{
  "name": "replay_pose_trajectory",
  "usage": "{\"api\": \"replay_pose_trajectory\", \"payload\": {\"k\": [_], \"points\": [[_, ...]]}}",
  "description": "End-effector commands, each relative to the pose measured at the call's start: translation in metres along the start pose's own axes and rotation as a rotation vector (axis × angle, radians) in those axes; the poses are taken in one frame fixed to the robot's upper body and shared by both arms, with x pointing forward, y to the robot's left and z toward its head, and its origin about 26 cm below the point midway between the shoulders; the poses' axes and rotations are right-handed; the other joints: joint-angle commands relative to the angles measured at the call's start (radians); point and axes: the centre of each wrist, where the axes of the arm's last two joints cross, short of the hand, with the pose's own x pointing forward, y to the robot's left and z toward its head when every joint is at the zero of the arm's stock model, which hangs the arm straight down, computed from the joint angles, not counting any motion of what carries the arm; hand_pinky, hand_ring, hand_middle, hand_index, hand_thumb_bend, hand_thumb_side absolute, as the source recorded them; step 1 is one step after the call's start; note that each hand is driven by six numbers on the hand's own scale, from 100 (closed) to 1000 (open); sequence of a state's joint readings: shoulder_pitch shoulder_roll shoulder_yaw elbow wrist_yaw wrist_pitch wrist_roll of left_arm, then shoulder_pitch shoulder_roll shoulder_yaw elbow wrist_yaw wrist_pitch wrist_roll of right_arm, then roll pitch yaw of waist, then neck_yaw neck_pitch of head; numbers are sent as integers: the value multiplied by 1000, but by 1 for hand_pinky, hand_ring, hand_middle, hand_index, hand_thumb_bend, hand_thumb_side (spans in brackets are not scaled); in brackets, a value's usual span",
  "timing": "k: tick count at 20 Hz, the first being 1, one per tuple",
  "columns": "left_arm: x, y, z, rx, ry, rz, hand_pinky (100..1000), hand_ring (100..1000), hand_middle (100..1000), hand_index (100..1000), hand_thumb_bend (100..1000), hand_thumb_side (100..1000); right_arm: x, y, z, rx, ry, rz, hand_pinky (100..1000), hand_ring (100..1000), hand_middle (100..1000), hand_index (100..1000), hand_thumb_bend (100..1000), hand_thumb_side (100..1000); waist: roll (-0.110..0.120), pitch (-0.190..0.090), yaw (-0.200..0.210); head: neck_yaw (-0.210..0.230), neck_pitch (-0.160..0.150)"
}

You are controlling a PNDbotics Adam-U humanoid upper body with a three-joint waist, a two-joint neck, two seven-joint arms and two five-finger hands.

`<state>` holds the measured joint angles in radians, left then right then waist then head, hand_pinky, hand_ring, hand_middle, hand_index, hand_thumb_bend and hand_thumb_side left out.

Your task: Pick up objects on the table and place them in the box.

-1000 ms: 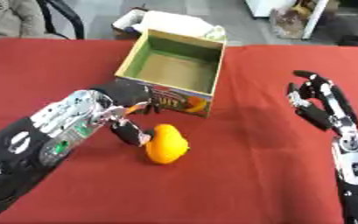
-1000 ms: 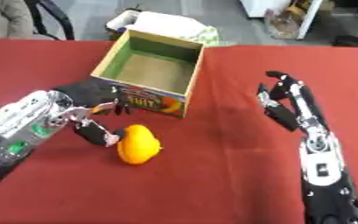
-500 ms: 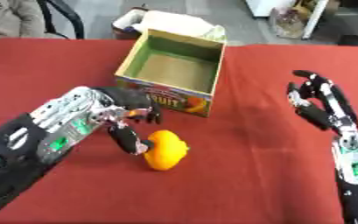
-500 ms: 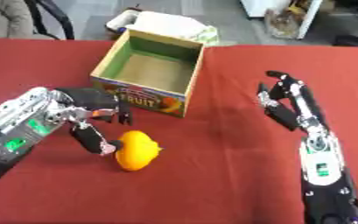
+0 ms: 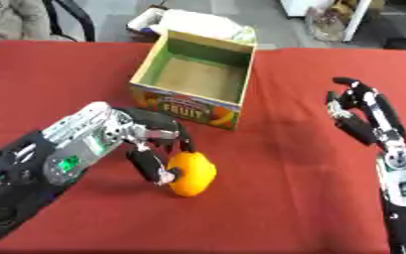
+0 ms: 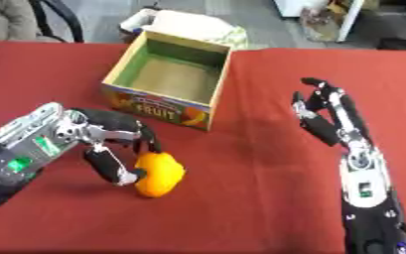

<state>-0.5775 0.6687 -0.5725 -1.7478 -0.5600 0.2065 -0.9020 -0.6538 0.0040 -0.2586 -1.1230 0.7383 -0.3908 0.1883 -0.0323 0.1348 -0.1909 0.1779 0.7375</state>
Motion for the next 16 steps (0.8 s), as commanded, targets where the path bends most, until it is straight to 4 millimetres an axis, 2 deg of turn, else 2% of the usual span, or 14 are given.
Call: {"api": "replay_pose_trajectory", "payload": {"k": [1,5,6,7,8,9,10,14,16], "points": [[0,5,3,-2,-8,-3,688,711,768,871,174,308,6,-10,-6,-12,-24,26,593,590,396,875,100,657,3,-15,-2,1,3],[2,5,1,-7,-9,-21,635,628,670,760,167,314,6,-10,-6,-12,-24,27,593,591,397,875,100,658,2,-15,-2,1,6],[3,6,2,1,-2,-32,603,578,599,687,137,311,6,-10,-6,-11,-23,27,593,591,397,876,100,658,2,-15,-1,1,7],[4,8,4,15,11,-47,593,562,581,668,127,310,5,-10,-6,-11,-22,28,593,591,397,875,100,656,2,-15,-1,0,7],[4,12,7,34,29,-64,546,501,507,591,100,301,5,-10,-6,-11,-22,28,593,591,397,876,100,657,2,-15,0,0,7],[6,15,11,64,52,-86,522,472,473,555,100,296,5,-10,-6,-11,-21,28,594,591,397,876,100,657,2,-15,0,-1,7],[8,18,15,102,75,-110,461,402,392,476,100,286,5,-10,-5,-12,-20,28,594,591,397,876,100,657,2,-16,1,-2,7],[16,25,23,295,135,-206,334,251,218,308,100,265,5,-10,-5,-11,-19,28,594,591,397,876,100,657,2,-15,2,-2,6],[17,25,22,372,150,-238,301,214,171,262,100,259,4,-10,-5,-10,-19,28,594,591,397,876,100,658,2,-15,2,-2,6]]}}
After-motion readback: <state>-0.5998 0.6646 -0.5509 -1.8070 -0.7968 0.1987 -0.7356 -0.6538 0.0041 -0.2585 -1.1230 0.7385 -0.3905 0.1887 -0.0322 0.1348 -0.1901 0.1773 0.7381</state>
